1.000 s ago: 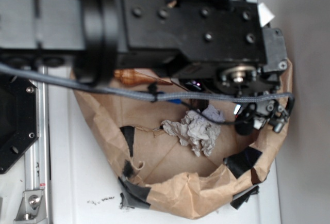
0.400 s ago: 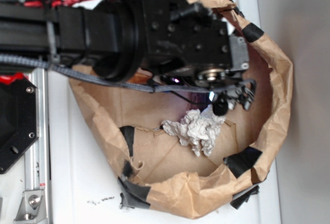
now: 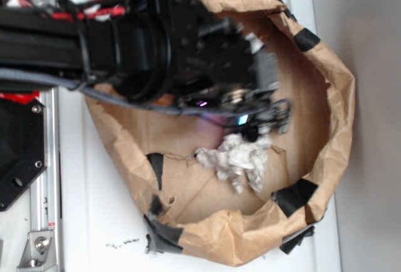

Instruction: Grab the wood chip.

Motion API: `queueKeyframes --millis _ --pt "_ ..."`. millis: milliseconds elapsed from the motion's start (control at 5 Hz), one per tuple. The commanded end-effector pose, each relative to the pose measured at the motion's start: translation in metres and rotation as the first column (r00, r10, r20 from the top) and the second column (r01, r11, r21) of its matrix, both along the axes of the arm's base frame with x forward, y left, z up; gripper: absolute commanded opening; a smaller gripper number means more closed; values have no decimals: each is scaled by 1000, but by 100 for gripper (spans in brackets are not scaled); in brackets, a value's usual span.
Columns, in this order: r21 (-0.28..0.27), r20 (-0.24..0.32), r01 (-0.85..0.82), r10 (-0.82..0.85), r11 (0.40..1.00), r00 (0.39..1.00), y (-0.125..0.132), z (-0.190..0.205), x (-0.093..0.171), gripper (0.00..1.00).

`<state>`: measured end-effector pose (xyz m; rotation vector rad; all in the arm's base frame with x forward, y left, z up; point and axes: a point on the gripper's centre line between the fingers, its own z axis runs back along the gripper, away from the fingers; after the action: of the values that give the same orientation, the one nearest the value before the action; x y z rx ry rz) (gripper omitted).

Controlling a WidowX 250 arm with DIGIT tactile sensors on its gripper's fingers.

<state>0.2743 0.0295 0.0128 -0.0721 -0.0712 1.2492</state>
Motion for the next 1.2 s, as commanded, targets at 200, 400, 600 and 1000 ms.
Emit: queueKeyframes --millis 200,400,600,1000 --pt "42 -31 112 -111 993 993 3 -12 7 0" --pt "145 -75 261 -252 955 965 5 -6 21 0" --pt "253 -104 483 -473 838 875 4 21 41 0" --pt "280 49 799 -839 533 542 18 121 34 0"
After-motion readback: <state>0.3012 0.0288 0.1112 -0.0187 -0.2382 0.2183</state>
